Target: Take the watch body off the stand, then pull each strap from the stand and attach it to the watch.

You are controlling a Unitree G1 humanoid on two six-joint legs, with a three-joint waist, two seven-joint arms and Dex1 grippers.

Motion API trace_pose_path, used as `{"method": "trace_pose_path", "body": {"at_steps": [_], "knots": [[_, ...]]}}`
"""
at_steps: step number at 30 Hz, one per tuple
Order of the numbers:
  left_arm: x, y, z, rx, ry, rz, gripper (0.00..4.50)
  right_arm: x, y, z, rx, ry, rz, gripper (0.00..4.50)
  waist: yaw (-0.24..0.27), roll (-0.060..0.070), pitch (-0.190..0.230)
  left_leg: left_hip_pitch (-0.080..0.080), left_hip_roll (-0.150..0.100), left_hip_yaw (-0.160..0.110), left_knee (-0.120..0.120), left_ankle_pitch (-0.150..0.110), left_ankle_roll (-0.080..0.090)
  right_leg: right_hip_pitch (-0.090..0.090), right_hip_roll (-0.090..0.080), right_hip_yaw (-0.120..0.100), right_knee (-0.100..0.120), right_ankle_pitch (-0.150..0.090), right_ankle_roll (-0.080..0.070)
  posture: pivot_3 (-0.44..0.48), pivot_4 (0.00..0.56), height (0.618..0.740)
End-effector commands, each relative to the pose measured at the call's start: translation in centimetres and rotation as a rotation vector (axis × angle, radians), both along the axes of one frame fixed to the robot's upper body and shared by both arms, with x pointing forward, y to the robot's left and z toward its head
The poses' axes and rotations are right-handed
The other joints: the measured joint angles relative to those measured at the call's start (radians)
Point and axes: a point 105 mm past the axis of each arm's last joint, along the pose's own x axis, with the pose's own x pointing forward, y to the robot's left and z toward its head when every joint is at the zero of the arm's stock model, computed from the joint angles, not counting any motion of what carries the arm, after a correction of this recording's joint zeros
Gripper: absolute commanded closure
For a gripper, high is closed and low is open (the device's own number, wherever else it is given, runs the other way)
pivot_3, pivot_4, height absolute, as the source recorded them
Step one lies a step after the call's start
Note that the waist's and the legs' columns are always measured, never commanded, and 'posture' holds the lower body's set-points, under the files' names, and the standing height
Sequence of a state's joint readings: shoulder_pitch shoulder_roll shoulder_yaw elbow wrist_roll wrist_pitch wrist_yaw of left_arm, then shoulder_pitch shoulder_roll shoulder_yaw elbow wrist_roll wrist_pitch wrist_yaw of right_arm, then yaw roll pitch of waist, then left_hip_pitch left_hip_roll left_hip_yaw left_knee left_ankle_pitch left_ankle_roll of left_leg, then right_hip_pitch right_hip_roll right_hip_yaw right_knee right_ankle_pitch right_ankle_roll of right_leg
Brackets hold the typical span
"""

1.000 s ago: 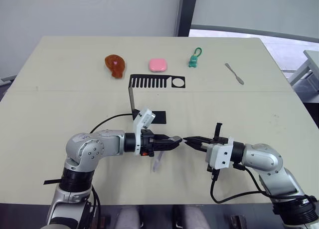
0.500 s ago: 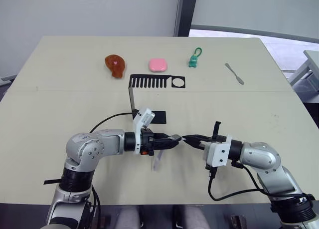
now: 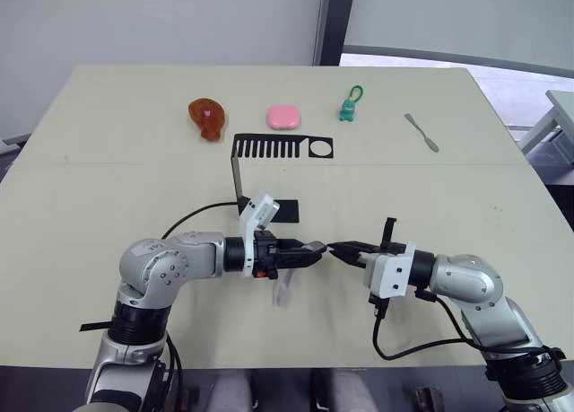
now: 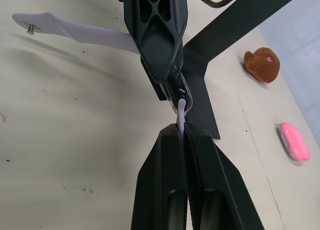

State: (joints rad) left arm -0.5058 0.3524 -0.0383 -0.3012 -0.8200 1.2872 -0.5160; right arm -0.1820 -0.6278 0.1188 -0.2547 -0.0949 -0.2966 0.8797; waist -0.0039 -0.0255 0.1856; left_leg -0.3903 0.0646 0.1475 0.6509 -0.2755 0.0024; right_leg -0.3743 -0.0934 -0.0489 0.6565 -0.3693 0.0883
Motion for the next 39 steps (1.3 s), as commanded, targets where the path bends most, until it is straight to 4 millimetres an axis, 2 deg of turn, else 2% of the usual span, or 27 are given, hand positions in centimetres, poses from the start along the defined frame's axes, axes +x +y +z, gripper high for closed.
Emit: {"method": "trace_pose_path", "body": {"at_steps": [1,39], "knots": [[-1.03,-1.59,0.79,-0.03,-0.022,-0.081,2.92,-1.19,2.04,2.19,0.059,-0.092,0.085,4.5,0.0,0.0,0.0,0.0,0.0,0.0,0.0,0.0,0.0,0.0,0.0,0.0,0.0,0.0,0.0,0.0,0.15,0.74],[-0.97,-1.69,0.79,-0.03,-0.026,-0.078,2.92,-1.29,2.09,1.63,0.047,-0.071,0.089,4.5,0.0,0.0,0.0,0.0,0.0,0.0,0.0,0.0,0.0,0.0,0.0,0.0,0.0,0.0,0.0,0.0,0.15,0.74]]}}
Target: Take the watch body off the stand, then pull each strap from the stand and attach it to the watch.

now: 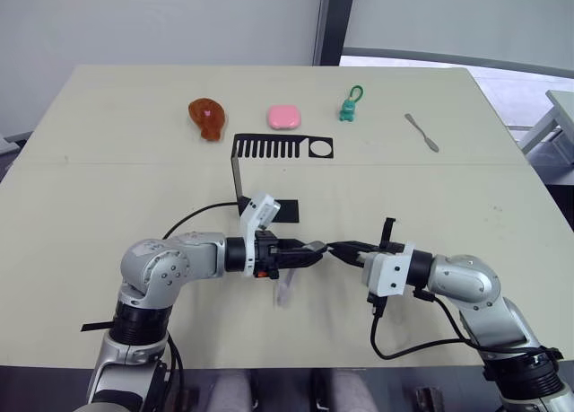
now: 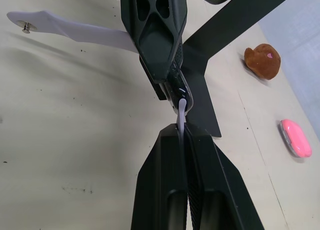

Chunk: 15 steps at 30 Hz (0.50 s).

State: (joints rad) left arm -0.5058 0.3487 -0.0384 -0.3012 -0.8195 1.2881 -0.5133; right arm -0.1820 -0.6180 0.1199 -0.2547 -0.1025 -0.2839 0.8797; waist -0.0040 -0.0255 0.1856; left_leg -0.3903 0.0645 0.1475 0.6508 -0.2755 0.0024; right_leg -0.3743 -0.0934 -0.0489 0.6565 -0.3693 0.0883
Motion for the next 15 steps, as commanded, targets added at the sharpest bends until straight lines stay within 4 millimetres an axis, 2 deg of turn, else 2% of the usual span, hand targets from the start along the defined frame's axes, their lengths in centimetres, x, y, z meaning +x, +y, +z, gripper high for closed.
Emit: {"method": "trace_pose_path", "body": {"at_steps": [1,15], "knots": [[-0.98,-1.62,0.78,-0.029,-0.026,-0.079,2.92,-1.4,2.02,1.75,0.045,-0.079,0.097,4.5,0.0,0.0,0.0,0.0,0.0,0.0,0.0,0.0,0.0,0.0,0.0,0.0,0.0,0.0,0.0,0.0,0.15,0.74],[-1.02,-1.63,0.73,-0.026,-0.028,-0.082,2.92,-1.43,2.02,1.47,0.042,-0.07,0.094,4.5,0.0,0.0,0.0,0.0,0.0,0.0,0.0,0.0,0.0,0.0,0.0,0.0,0.0,0.0,0.0,0.0,0.15,0.74]]}}
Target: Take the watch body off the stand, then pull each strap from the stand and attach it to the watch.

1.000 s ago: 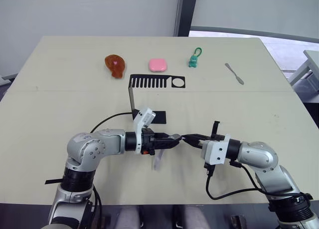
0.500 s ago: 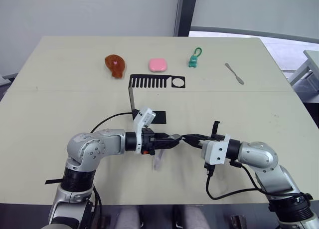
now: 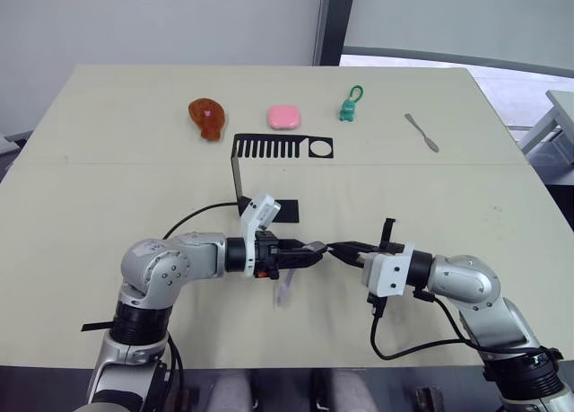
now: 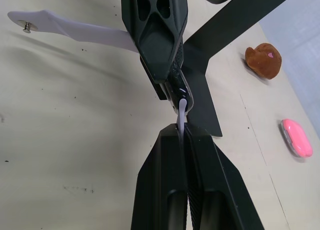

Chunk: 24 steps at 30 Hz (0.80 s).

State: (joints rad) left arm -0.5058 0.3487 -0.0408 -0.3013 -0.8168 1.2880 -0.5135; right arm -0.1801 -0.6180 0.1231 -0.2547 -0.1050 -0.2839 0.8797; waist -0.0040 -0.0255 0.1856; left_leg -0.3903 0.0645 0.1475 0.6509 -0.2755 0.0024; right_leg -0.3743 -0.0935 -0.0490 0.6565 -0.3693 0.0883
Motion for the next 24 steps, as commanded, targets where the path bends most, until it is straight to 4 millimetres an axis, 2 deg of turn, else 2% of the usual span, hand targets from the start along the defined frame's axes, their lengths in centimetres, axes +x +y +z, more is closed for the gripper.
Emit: {"method": "trace_pose_path", "body": {"at_steps": [1,10,13,16,20,24], "knots": [[-1.0,-1.6,0.8,-0.029,-0.027,-0.08,2.92,-1.4,2.0,1.6,0.043,-0.07,0.094,4.5,0.0,0.0,0.0,0.0,0.0,0.0,0.0,0.0,0.0,0.0,0.0,0.0,0.0,0.0,0.0,0.0,0.15,0.74],[-0.8,-1.2,0.6,-0.017,-0.039,-0.066,2.92,-1.3,0.9,1.4,0.052,-0.029,0.056,4.5,0.001,0.0,0.0,0.0,0.0,0.0,0.0,0.0,0.0,0.0,0.0,0.0,0.0,0.0,0.0,0.0,0.15,0.74],[-0.5,-0.8,0.9,-0.029,-0.058,-0.058,2.92,-1.3,-0.3,0.4,0.016,0.032,0.028,3.48,0.001,0.0,0.0,0.0,0.0,0.0,0.0,0.0,0.0,0.0,0.0,0.0,0.0,0.0,0.0,0.0,0.15,0.74],[-0.4,-0.1,1.1,-0.035,-0.066,-0.051,2.92,-1.7,-1.6,-0.5,-0.037,0.063,0.012,2.02,0.001,0.0,0.0,0.0,0.0,0.0,0.0,0.0,0.0,0.0,0.0,0.0,0.0,0.0,0.0,0.0,0.15,0.74],[-0.4,1.1,1.7,-0.056,-0.097,-0.054,2.92,-1.9,-3.6,-0.5,-0.074,0.069,-0.017,0.04,-0.001,0.0,0.0,0.0,0.0,0.0,-0.001,0.0,0.0,0.0,0.0,0.0,-0.001,0.0,0.0,0.0,0.15,0.74],[-1.1,2.7,2.9,-0.101,-0.233,-0.11,2.92,-2.2,-5.2,0.2,-0.048,0.071,-0.039,0.04,-0.001,0.0,0.0,0.0,0.0,0.0,-0.001,0.0,0.0,0.0,0.0,0.0,-0.001,0.0,0.0,0.0,0.15,0.74]]}}
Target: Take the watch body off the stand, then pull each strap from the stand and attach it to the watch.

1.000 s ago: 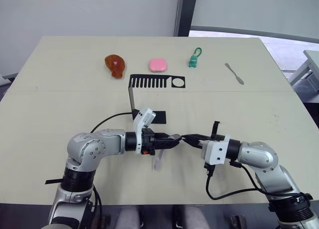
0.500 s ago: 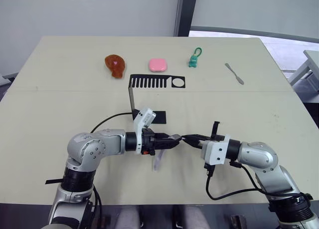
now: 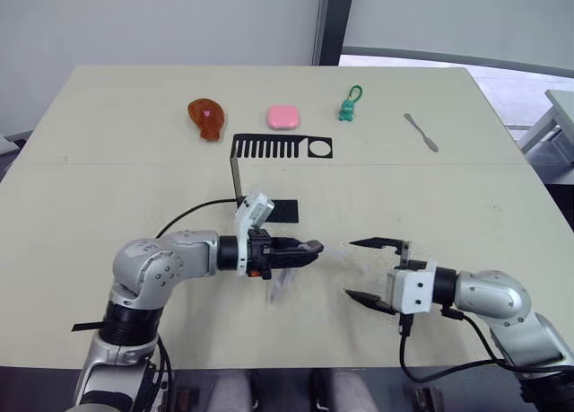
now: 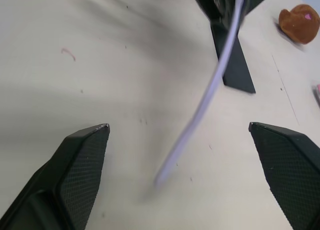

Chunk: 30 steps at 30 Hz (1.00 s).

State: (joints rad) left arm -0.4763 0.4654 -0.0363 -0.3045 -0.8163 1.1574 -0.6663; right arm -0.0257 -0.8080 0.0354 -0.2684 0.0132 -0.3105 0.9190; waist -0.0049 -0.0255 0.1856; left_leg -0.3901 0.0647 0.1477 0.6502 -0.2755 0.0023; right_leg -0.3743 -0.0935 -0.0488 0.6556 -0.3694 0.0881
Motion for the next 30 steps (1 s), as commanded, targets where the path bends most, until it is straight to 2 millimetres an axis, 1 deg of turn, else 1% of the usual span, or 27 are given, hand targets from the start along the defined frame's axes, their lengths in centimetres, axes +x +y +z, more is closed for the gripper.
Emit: {"method": "trace_pose_path", "body": {"at_steps": [1,2,3,4,6,7,9,11,14,15,18,21,25,30], "knots": [[-1.1,1.1,2.2,-0.06,-0.248,-0.09,2.92,-0.5,-1.0,2.0,0.076,-0.033,0.005,0.04,0.0,0.0,0.0,0.0,0.0,0.0,0.0,0.0,0.0,0.0,0.0,0.0,0.0,0.0,0.0,0.0,0.15,0.74],[-1.2,1.6,2.2,-0.04,-0.341,-0.114,2.92,-0.7,-1.3,2.5,0.117,-0.03,-0.004,0.04,0.0,0.0,0.0,0.0,0.0,0.0,0.0,0.0,0.0,0.0,0.0,0.0,0.0,0.0,0.0,0.0,0.15,0.74],[-1.5,2.2,2.1,-0.016,-0.457,-0.151,2.92,-0.7,-1.8,2.9,0.169,-0.009,-0.04,0.04,0.001,0.0,0.0,0.0,0.0,0.0,0.0,0.0,0.0,0.0,0.0,0.0,-0.001,0.0,0.0,0.0,0.15,0.74],[-1.8,2.8,1.9,0.011,-0.534,-0.185,2.92,-0.7,-2.3,3.3,0.218,0.009,-0.08,0.04,0.001,0.0,0.0,0.0,0.0,0.0,0.0,0.0,0.0,0.0,0.0,0.0,-0.001,0.0,-0.001,0.0,0.15,0.74],[-2.2,3.6,1.7,0.028,-0.629,-0.23,2.92,-0.6,-3.1,4.1,0.303,0.033,-0.138,0.04,0.003,0.0,0.0,0.0,0.0,0.001,0.0,0.0,0.0,0.0,0.0,0.0,-0.001,0.0,-0.001,0.0,0.15,0.74],[-2.2,4.1,1.7,0.058,-0.703,-0.242,2.92,-0.7,-3.5,4.6,0.358,0.044,-0.163,0.04,0.003,0.0,0.0,0.0,0.0,0.001,0.0,0.0,0.0,0.001,0.0,0.0,-0.002,0.0,-0.001,0.0,0.15,0.74],[-2.8,4.9,1.2,0.141,-0.871,-0.333,2.92,-1.6,-3.7,5.5,0.425,0.065,-0.156,0.04,0.005,0.0,0.0,0.0,0.0,0.0,0.0,-0.001,0.0,0.001,-0.001,0.0,-0.002,0.0,-0.001,0.0,0.15,0.74],[-3.2,5.3,1.2,0.17,-0.967,-0.384,2.92,-3.0,-3.5,5.7,0.463,0.114,-0.109,0.04,0.005,0.0,0.0,0.0,0.0,0.0,-0.001,-0.001,0.0,0.001,-0.001,-0.001,-0.002,0.0,-0.001,0.0,0.15,0.74],[-4.0,5.3,1.0,0.207,-1.082,-0.437,2.92,-4.5,-3.8,5.8,0.508,0.185,-0.105,0.04,0.004,0.0,0.0,0.0,0.0,0.0,-0.002,-0.001,0.001,0.001,-0.001,-0.001,-0.003,0.0,-0.001,0.0,0.15,0.74],[-4.3,5.3,0.8,0.214,-1.099,-0.457,2.92,-4.6,-4.0,6.0,0.523,0.191,-0.115,0.04,0.004,0.0,0.0,0.0,0.0,0.0,-0.002,-0.001,0.001,0.001,-0.001,-0.001,-0.003,0.0,-0.001,0.0,0.15,0.74],[-4.4,4.8,0.3,0.215,-1.101,-0.426,2.92,-4.5,-4.0,6.7,0.555,0.184,-0.116,0.04,-0.003,0.0,0.0,0.001,0.0,0.001,-0.001,-0.002,0.002,0.002,-0.001,0.0,-0.002,0.0,0.0,0.0,0.15,0.74],[-4.3,3.7,-0.3,0.202,-1.076,-0.419,2.92,-4.8,-3.2,6.4,0.54,0.214,-0.078,0.04,0.001,0.0,0.0,0.001,0.001,0.0,-0.001,-0.002,0.002,0.002,-0.001,0.0,-0.002,0.0,0.0,0.0,0.15,0.74],[-3.1,1.2,-1.0,0.164,-0.956,-0.38,2.92,-4.8,-2.3,6.1,0.525,0.246,-0.033,0.04,0.006,0.0,0.0,0.0,0.0,0.0,0.0,-0.002,0.002,0.002,-0.001,-0.001,-0.002,0.0,0.0,0.0,0.15,0.74],[-1.2,-1.1,-3.7,0.245,-0.796,-0.326,2.92,-4.9,-1.9,5.7,0.495,0.284,0.001,0.04,0.006,0.0,0.0,0.0,-0.001,0.0,0.0,-0.002,0.003,0.002,0.0,0.0,-0.001,0.0,0.0,0.0,0.15,0.74]]}}
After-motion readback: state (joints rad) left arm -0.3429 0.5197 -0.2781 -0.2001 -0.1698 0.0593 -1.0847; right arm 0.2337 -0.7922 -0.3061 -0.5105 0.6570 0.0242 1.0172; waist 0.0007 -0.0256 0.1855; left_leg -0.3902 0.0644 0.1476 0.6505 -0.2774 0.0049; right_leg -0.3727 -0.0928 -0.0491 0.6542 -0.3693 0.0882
